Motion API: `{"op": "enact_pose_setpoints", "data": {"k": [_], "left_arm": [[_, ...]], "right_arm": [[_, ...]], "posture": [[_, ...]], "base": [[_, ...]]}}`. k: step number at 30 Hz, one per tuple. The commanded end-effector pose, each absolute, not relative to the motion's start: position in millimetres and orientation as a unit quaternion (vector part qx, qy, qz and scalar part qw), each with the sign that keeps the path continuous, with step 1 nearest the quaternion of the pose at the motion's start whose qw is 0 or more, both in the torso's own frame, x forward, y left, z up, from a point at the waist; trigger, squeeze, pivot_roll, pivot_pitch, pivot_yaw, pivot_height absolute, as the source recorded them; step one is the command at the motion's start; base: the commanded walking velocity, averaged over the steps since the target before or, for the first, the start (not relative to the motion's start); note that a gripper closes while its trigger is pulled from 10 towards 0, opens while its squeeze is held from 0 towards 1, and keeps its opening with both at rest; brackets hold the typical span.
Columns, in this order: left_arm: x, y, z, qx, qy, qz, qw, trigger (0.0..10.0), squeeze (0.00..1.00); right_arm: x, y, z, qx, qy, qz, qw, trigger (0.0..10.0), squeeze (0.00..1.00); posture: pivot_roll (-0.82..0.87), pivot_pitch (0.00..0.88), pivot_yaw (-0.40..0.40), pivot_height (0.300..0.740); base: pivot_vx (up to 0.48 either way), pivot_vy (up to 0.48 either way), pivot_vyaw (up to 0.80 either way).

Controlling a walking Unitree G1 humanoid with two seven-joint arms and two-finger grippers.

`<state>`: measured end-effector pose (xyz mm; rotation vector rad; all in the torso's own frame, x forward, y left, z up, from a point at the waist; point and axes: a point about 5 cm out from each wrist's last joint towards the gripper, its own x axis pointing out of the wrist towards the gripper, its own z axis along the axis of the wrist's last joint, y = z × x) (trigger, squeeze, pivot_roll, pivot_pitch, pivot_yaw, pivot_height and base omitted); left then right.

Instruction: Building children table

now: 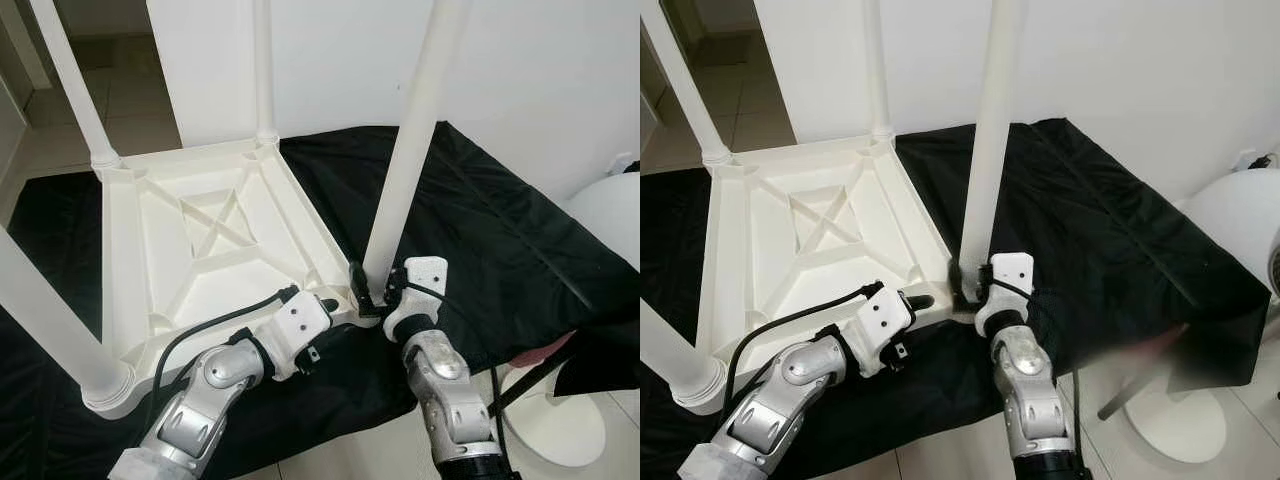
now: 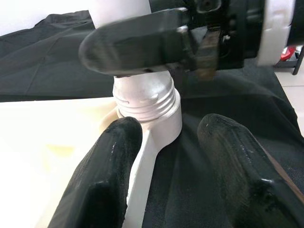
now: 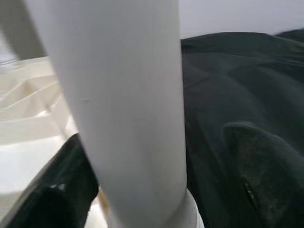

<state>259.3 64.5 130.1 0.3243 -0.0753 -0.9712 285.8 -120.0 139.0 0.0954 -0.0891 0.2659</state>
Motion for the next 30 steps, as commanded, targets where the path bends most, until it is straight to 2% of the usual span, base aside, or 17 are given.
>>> {"op": "enact_pose_setpoints", "data": {"k": [1,2,6,10,17,26,27,28,30], "left_arm": [[257.8,64.5,128.5,0.159,-0.033,-0.468,0.869,10.0,0.00],[257.8,64.5,128.5,0.159,-0.033,-0.468,0.869,10.0,0.00],[259.8,67.9,129.7,0.163,-0.033,-0.463,0.871,10.0,0.00],[260.6,68.5,130.1,0.163,-0.034,-0.460,0.872,10.0,0.00],[260.2,68.6,130.0,0.161,-0.033,-0.459,0.873,10.0,0.00],[259.1,67.1,131.0,0.156,-0.034,-0.455,0.876,10.0,0.00],[259.2,66.9,131.1,0.156,-0.034,-0.454,0.876,10.0,0.00],[258.6,66.7,131.2,0.155,-0.034,-0.454,0.877,10.0,0.00],[258.4,66.6,131.2,0.154,-0.034,-0.453,0.877,10.0,0.00]], "right_arm": [[284.1,-123.6,138.3,0.054,-0.041,0.154,0.986,10.0,0.00],[284.1,-123.6,138.3,0.054,-0.041,0.154,0.986,10.0,0.00],[287.3,-151.1,128.4,0.004,-0.028,0.217,0.976,10.0,0.00],[294.9,-162.5,126.0,-0.020,-0.019,0.261,0.965,10.0,0.00],[303.0,-164.5,127.8,-0.044,-0.011,0.309,0.950,10.0,0.00],[322.9,-156.6,131.7,-0.085,0.009,0.407,0.910,10.0,0.00],[325.6,-156.3,131.4,-0.092,0.010,0.412,0.906,8.5,0.00],[327.7,-156.1,131.0,-0.097,0.010,0.417,0.904,4.5,0.00],[329.2,-156.0,130.9,-0.099,0.010,0.419,0.902,4.5,0.00]], "posture": [[-0.06,0.000,0.002,0.740],[-0.06,0.000,0.002,0.740],[-0.05,0.000,-0.008,0.740],[-0.04,0.000,-0.014,0.740],[-0.04,0.000,-0.017,0.740],[-0.03,0.000,-0.030,0.740],[-0.02,0.000,-0.034,0.740],[-0.02,0.000,-0.034,0.740],[-0.02,0.000,-0.036,0.740]], "base": [[0.000,0.000,0.00],[0.000,0.000,0.00],[0.000,0.000,0.00],[0.000,0.000,0.00],[0.000,0.000,0.00],[0.000,0.000,0.00],[0.000,0.000,0.00],[0.000,0.000,0.00],[0.000,0.000,0.00]]}}
